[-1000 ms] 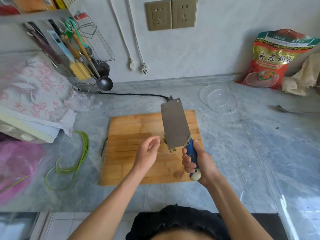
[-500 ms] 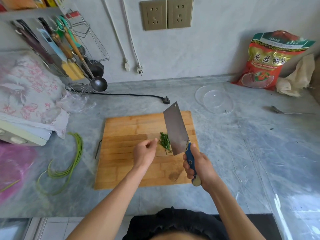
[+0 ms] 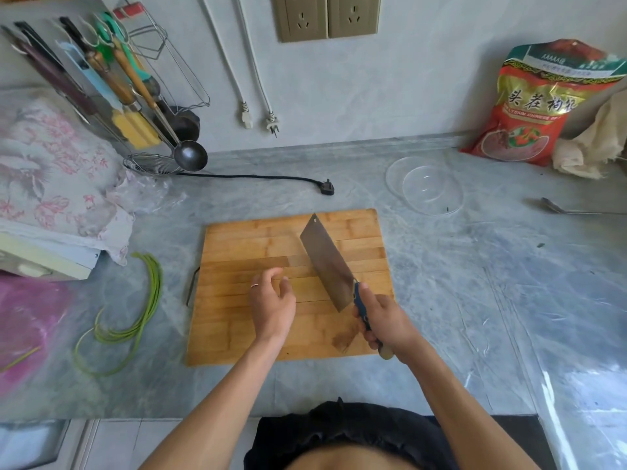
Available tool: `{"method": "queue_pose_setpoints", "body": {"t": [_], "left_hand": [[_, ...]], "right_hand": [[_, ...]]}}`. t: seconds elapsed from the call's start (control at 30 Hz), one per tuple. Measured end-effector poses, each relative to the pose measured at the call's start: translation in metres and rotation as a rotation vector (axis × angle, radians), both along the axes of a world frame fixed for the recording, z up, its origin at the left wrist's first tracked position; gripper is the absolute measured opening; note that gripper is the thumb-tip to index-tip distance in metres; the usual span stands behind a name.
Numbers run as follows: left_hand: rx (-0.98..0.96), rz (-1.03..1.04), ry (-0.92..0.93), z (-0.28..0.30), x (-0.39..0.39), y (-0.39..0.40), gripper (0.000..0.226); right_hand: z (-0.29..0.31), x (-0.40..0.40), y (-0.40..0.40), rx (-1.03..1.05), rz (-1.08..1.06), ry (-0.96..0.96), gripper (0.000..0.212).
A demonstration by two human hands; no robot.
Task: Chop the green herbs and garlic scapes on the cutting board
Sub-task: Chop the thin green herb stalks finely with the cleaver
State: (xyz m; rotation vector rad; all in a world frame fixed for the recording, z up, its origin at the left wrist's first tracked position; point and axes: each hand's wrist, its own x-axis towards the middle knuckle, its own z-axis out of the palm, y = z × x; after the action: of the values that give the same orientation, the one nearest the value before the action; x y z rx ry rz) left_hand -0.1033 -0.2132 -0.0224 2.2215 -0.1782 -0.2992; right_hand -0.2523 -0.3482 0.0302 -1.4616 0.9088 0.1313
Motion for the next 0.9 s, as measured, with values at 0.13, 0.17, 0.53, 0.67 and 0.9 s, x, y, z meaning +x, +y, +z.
{"method": "queue_pose_setpoints", "body": {"t": [0.13, 0.17, 0.53, 0.67, 0.9], "left_hand": [[-0.015, 0.008, -0.017, -0.002, 0.000, -0.003, 0.017], [-0.025, 0.021, -0.018, -0.002, 0.001, -0.005, 0.018], [-0.008, 0.073, -0.022, -0.002, 0.005, 0.001, 0.022], [0.077, -0.131, -0.115, -0.009, 0.006, -0.004, 0.032], [0.179, -0.491, -0.258, -0.015, 0.009, -0.043, 0.044]], "right_hand": [[0.004, 0.001, -0.003, -0.033, -0.006, -0.021, 0.063], [0.004, 0.003, 0.000, -0.019, 0.006, -0.027, 0.063], [0.004, 0.003, 0.006, 0.074, 0.013, -0.010, 0.061], [0.018, 0.001, 0.001, 0.049, -0.055, -0.085, 0.059], [0.007, -0.009, -0.026, -0.443, -0.005, 0.043, 0.071]]}}
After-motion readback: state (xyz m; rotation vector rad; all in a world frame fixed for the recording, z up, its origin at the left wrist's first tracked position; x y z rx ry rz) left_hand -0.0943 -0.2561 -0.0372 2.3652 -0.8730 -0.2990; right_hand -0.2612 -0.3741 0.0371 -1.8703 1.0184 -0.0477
